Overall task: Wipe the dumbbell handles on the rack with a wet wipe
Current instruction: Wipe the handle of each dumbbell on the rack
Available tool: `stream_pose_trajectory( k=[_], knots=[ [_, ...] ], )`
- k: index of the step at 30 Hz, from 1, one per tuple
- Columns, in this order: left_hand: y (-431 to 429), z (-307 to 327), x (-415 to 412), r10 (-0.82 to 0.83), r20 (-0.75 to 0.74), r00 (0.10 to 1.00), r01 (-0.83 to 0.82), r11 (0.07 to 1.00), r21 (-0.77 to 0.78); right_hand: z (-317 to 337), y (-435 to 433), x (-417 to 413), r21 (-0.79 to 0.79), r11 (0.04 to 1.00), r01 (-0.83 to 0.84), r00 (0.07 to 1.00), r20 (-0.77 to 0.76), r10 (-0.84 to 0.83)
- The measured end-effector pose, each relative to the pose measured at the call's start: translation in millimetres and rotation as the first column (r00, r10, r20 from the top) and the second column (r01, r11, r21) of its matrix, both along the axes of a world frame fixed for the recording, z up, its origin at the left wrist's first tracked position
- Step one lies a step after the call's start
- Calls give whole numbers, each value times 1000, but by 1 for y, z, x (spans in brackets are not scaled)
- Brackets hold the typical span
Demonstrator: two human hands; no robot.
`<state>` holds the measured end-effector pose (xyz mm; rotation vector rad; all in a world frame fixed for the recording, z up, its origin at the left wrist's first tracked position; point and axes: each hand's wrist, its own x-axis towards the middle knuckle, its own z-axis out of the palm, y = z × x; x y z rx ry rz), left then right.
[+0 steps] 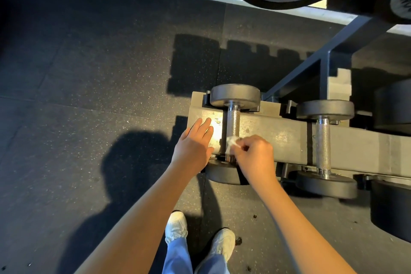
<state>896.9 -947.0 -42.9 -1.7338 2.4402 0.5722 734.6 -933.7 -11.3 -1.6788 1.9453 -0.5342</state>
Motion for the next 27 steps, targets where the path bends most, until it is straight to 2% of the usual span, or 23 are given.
stream_pose_trajectory(
  k=[3, 5, 7, 10, 12, 14, 18, 21, 25, 27],
  knots=[
    [-1, 0, 0, 7, 1, 1000, -7, 1000, 14, 3, -35, 4, -158, 982, 101, 994, 61, -92],
    [-1, 0, 0, -3, 32, 999, 2, 1000, 12, 4, -53, 13, -192, 971, 145, 987, 92, -130],
    [-1, 0, 0, -12, 53, 999, 11, 1000, 21, 0, -50, 17, -165, 976, 143, 988, 82, -131],
    [-1, 1, -1, -8, 47, 999, 7, 1000, 22, -5, -15, 7, -121, 992, 21, 999, 37, -16],
    [-1, 2, 0, -7, 32, 999, 6, 1000, 15, -4, 2, -2, -23, 999, -42, 999, 18, 42],
    [0, 2, 1, -4, 22, 1000, 4, 1000, 7, 2, -3, -5, 54, 998, -33, 999, 26, 31],
    [-3, -1, 2, 11, -20, 1000, -10, 1000, 23, 13, -44, 8, -120, 987, 109, 990, 101, -97],
    [-3, -2, 2, -11, 11, 1000, 10, 999, 30, 6, -39, 15, -169, 980, 102, 991, 100, -86],
    [-4, 0, 5, -50, 27, 998, 49, 999, 21, -2, 3, 5, -77, 997, -18, 999, 38, 21],
    [-5, 4, 4, -13, -51, 999, 14, 1000, 25, -1, 9, -1, 18, 1000, -20, 999, 50, 19]
  ],
)
